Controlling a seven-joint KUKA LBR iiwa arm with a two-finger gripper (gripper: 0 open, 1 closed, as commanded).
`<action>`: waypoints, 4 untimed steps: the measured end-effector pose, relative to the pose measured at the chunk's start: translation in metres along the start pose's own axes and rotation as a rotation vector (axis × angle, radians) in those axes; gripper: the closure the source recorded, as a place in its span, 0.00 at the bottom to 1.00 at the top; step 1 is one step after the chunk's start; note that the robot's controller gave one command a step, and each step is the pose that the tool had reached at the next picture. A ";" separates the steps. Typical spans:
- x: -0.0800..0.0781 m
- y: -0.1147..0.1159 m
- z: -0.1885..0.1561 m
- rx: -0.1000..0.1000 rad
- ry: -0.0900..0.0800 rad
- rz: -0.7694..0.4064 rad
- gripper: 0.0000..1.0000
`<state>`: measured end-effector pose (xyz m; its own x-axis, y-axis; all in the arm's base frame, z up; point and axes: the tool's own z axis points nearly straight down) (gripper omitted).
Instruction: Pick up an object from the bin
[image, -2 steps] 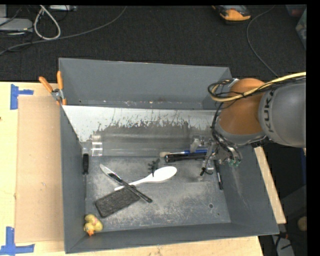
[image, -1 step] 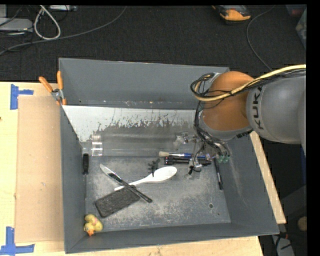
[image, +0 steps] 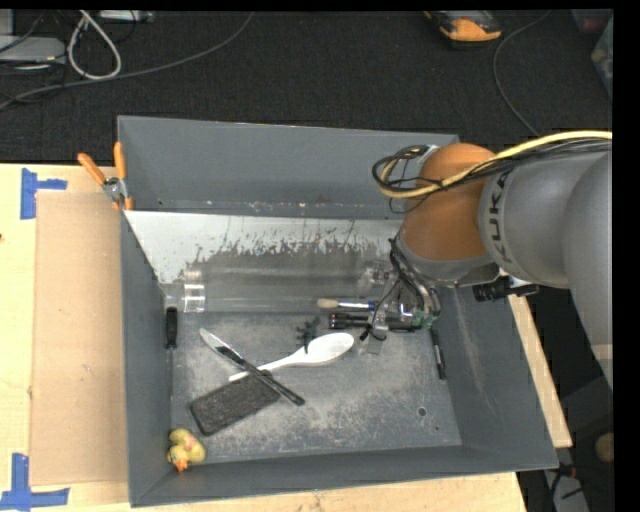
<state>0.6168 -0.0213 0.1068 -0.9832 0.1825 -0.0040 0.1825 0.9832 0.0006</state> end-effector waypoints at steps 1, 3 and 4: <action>-0.002 -0.005 0.024 -0.001 -0.001 -0.043 0.00; -0.005 0.005 0.036 -0.001 -0.001 0.163 1.00; -0.005 0.005 0.036 -0.001 -0.001 0.162 1.00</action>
Offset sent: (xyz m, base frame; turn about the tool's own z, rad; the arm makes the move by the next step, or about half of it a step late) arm 0.0053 0.0044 -0.0368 0.1659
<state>0.6226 -0.0169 0.0707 -0.9409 0.3386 -0.0049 0.3385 0.9409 0.0024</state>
